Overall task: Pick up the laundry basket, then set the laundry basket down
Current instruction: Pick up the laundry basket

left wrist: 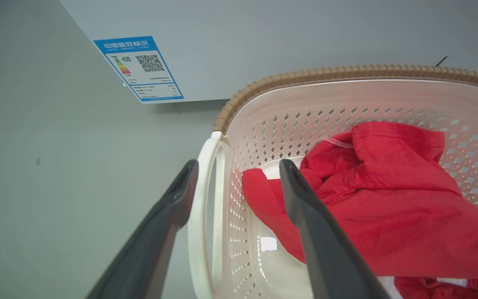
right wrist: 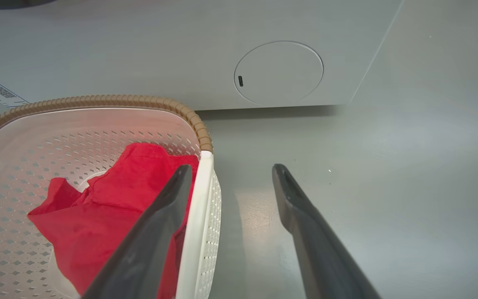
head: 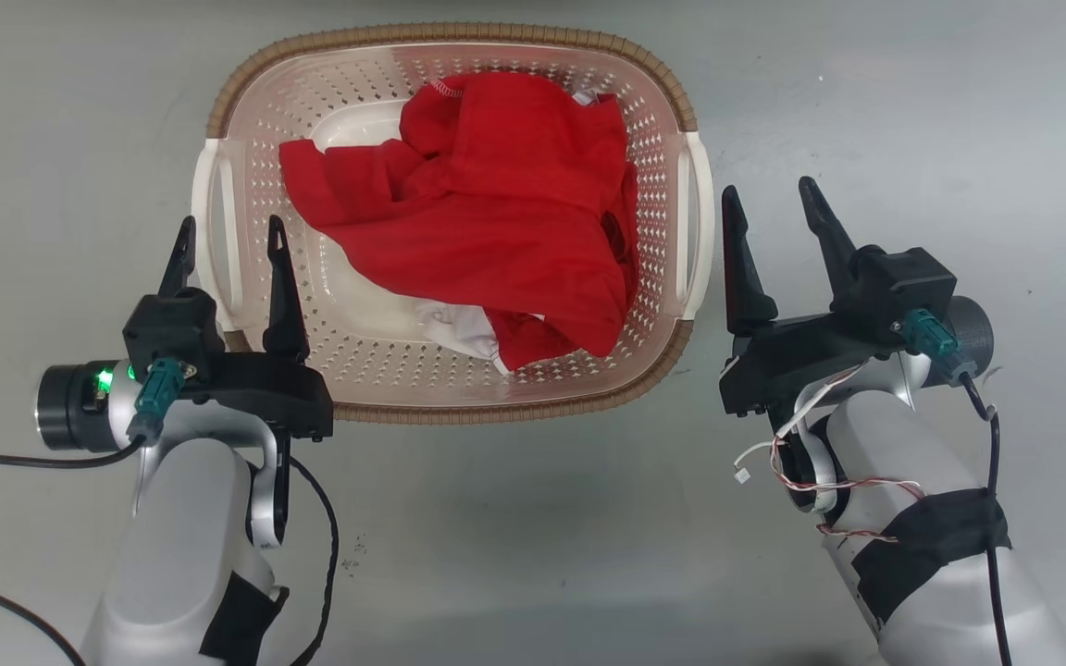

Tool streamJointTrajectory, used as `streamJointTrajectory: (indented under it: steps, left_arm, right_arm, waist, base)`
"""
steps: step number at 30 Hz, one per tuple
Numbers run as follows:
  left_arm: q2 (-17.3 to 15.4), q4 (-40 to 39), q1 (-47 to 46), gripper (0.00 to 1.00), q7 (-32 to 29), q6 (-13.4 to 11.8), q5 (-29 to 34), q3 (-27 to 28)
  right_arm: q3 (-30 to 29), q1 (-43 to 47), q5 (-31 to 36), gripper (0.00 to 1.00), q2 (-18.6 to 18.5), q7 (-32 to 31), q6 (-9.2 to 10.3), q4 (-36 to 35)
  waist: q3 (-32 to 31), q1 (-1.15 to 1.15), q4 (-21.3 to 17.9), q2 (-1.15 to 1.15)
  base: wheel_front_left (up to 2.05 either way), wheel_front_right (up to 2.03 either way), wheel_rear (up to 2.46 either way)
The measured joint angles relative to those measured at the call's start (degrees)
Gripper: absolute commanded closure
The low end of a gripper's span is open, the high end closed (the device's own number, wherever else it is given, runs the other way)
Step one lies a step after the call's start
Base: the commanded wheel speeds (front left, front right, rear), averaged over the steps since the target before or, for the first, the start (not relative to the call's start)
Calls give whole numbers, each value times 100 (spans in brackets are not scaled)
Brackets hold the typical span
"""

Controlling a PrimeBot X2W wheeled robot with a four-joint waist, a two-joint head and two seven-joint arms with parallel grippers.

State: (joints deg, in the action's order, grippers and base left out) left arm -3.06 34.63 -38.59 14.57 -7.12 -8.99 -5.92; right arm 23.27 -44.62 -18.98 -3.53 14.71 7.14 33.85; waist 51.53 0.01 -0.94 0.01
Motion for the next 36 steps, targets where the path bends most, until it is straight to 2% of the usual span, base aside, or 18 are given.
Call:
streamJointTrajectory:
  steps: [8, 36]
  left_arm:
    - [-12, 541, -164, 0, 0, 0, -60, 138]
    - [-10, 1649, -1105, 0, 0, 60, -58, 75]
  right_arm:
    - [350, -96, -242, 0, -4, 0, 0, 365]
    - [926, -821, -1071, 0, -19, 0, 0, 1027]
  waist:
    - [149, -1, 83, 0]
    - [387, -1, 145, -1]
  base:
    - [0, 0, 0]
    - [0, 0, 0]
